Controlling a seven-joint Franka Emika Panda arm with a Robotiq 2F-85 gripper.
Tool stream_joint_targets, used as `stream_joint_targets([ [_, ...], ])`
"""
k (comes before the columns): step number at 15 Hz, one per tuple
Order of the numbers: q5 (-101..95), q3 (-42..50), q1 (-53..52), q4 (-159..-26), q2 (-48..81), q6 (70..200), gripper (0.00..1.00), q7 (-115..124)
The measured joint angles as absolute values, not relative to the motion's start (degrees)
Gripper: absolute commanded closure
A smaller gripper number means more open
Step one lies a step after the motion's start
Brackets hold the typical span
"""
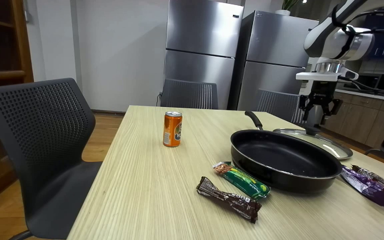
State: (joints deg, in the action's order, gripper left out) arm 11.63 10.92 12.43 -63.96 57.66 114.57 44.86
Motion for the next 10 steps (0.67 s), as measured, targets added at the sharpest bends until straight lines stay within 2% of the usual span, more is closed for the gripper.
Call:
stream_joint_targets([
  [1,11.63,10.92,12.5,-63.56,57.66,114.18,0.08,44.86],
  [2,11.63,10.92,12.57,-63.2,57.66,113.88,0.02,44.86],
  [10,11.63,10.21,11.93,-66.36,52.16,114.77,0.0,38.93],
])
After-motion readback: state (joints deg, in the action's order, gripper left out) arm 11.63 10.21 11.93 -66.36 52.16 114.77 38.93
